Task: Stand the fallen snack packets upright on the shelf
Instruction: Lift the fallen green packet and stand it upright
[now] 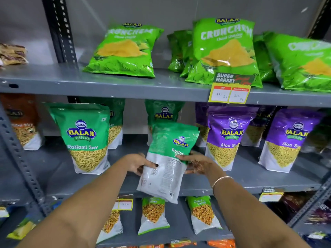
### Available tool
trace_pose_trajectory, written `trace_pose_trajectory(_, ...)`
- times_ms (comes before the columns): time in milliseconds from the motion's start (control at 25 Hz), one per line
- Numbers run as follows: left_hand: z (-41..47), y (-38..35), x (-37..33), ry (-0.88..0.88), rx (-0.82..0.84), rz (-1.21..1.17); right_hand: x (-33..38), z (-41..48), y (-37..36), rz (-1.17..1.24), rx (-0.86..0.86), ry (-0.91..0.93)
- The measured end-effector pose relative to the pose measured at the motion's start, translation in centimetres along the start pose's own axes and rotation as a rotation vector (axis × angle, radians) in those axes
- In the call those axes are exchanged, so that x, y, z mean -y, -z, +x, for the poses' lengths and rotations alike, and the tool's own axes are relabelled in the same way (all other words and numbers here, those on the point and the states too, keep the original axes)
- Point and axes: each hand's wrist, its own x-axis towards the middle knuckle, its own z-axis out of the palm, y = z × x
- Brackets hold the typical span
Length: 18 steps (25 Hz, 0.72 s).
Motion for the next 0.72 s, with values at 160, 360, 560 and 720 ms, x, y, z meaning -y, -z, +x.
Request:
trace_pose_trajectory(160, 1.4, 0.8, -1.1, -0.166, -0.173, 0.013, 3.7, 0.6, -0.8, -0.084, -0.102, 0.208)
trace_pose_trajectory(360, 4.6, 1.4, -1.2, -0.250, -0.495, 0.150, 4.0, 4.6, -1.7, -0.215, -0.273, 0.421)
trace_pose_trajectory(560, 6.5, 0.9, 0.0, -0.284, -0.626, 0.103, 2.7, 6.9, -2.3, -0.270, -0.313, 0.454)
trace_pose_trajectory(720, 5.8, 0.9, 0.1, -0.314, -0.564, 0.012, 2.7, 7.8, -2.0, -0.326, -0.281, 0.431)
